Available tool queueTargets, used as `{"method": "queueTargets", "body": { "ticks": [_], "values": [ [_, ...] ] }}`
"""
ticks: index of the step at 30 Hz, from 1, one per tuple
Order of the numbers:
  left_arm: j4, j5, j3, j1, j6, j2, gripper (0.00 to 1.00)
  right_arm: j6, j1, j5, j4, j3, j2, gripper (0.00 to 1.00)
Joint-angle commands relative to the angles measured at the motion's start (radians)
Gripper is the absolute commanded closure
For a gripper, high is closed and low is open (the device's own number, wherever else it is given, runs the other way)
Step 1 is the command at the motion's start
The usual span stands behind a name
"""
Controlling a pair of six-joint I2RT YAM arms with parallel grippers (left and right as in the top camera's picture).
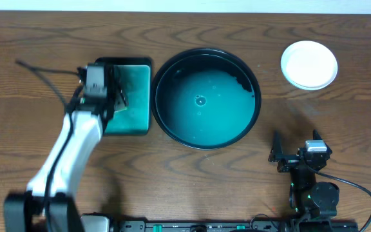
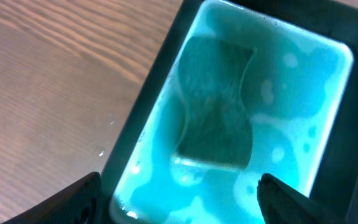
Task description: Clean dirty plates on tray and stack at the side
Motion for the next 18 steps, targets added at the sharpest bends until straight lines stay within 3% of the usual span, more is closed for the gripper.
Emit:
{"method": "queueTargets", "body": {
  "ticks": [1, 5, 14, 18],
  "values": [
    [0.066, -0.004, -0.148, 0.002, 0.045, -0.159, 0.20, -0.011, -0.015, -0.006, -0.004, -0.003, -0.008, 0.01],
    [0.151, 0.000, -0.303, 0.002, 0.124, -0.310, 0.20, -0.011, -0.015, -0.006, -0.004, -0.003, -0.008, 0.01],
    [0.399, 0.171, -0.645, 0.032, 0.320, -0.745, 0.20, -0.011, -0.015, -0.006, -0.004, -0.003, -0.008, 0.01],
    [0.409, 0.176, -0.752, 0.032, 0.326, -0.961, 0.20, -0.011, -0.015, -0.006, -0.004, -0.003, -0.008, 0.01]
  ]
}}
